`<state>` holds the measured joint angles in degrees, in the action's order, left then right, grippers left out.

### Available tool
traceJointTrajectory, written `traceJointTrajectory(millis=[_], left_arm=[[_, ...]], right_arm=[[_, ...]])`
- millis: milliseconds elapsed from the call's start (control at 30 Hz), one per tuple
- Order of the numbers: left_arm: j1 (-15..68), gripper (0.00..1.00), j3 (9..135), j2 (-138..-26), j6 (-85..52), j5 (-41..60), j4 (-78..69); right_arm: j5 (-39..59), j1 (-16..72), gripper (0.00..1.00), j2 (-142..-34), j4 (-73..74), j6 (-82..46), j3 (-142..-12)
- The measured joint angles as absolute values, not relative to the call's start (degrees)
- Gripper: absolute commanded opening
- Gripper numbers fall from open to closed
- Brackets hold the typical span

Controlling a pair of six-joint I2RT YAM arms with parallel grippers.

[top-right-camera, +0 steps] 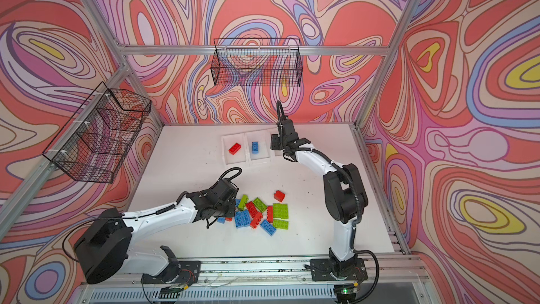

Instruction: Sort the legos into containers by color

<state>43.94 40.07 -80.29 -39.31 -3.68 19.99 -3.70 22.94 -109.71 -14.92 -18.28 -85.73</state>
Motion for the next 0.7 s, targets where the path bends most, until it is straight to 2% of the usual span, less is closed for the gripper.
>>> traceJointTrajectory(millis=[267,700], left_arm=[[43.94,0.30,40.07,-81.58,-39.27,-3.40,18.11],[43.88,0.17,40.56,-79.83,-38.11,-4.25,18.76]], right_arm=[[-4.16,22.94,0.57,-109.71,-15.03,-18.26,-84.90],[-4.29,22.87,0.57,-109.69,-15.00,-18.26,-84.84]])
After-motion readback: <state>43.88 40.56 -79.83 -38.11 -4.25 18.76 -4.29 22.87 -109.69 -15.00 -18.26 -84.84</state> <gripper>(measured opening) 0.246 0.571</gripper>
